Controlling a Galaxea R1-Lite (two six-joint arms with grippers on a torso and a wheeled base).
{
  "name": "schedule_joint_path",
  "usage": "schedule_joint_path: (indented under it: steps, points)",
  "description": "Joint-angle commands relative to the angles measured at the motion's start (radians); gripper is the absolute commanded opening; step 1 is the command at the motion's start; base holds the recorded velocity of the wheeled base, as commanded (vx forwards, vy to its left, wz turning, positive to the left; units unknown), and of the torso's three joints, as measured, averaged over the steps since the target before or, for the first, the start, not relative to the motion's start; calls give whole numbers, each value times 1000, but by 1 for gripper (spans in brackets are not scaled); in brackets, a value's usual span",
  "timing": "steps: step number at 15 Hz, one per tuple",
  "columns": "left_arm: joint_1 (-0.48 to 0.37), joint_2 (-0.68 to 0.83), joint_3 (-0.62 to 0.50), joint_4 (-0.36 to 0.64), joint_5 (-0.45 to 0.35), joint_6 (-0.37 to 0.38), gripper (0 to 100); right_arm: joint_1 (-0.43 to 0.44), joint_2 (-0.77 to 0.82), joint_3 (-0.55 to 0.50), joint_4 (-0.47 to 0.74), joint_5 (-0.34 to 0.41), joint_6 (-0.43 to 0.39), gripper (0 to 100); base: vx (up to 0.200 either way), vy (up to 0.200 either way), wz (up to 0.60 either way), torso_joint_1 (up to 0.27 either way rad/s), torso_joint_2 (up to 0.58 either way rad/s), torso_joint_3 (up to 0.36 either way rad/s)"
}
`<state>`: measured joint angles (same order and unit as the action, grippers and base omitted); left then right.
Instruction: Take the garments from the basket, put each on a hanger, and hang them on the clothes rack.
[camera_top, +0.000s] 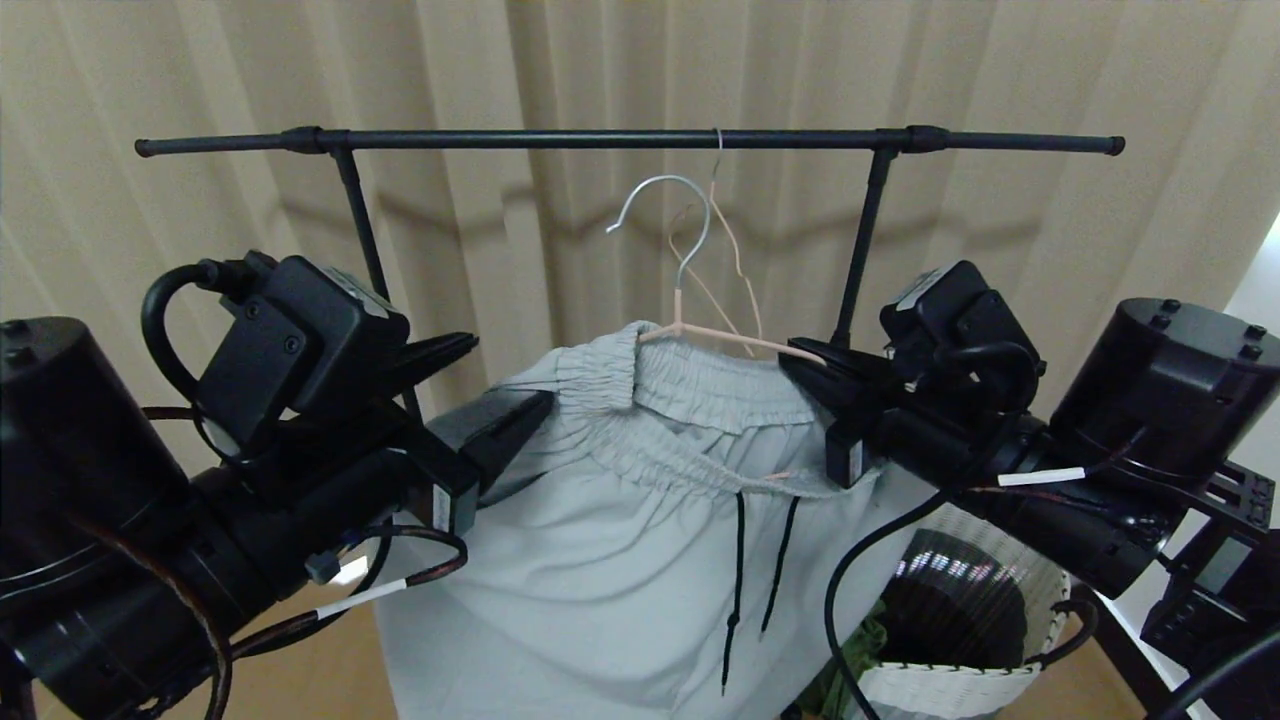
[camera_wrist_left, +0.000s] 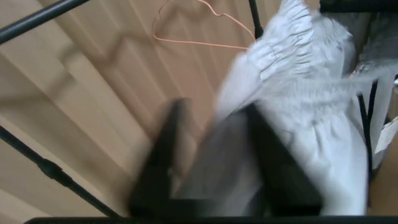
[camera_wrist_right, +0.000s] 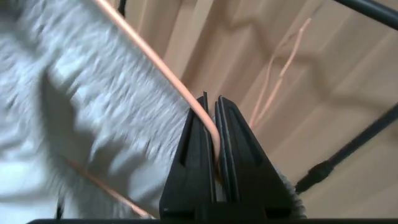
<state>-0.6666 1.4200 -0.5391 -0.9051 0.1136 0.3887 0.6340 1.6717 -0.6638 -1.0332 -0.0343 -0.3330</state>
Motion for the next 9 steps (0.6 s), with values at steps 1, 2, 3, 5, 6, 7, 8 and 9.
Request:
schedule_joint_path:
  steps: [1, 2, 3, 5, 6, 7, 8, 9]
  points:
    - [1, -3, -1, 2, 0, -1, 100, -11, -7, -3, -2, 2, 0, 0, 0, 0, 0, 0, 0, 0]
    - [1, -3, 1, 2, 0, -1, 100, -25, -6, -3, -2, 1, 0, 0, 0, 0, 0, 0, 0, 0]
    - [1, -9, 2, 2, -2, -2, 100, -56, -6, -7, -2, 2, 0, 0, 0, 0, 0, 0, 0, 0]
    - [1, -38, 2, 2, -3, -18, 100, -109, -7, -13, -4, 4, 0, 0, 0, 0, 0, 0, 0, 0]
    - [2, -59, 1, 2, -3, -33, 100, -137, -10, -16, -4, 5, 2, 0, 0, 0, 0, 0, 0, 0]
    - [10, -90, 4, 2, -3, -48, 100, -151, -21, -10, -4, 7, 3, 0, 0, 0, 0, 0, 0, 0]
    - [24, -110, 18, 3, -3, -73, 100, -152, -35, -3, -4, 7, 3, 0, 0, 0, 0, 0, 0, 0]
    - [36, -116, 28, 5, -3, -82, 100, -152, -43, -3, -2, 8, 5, 0, 0, 0, 0, 0, 0, 0]
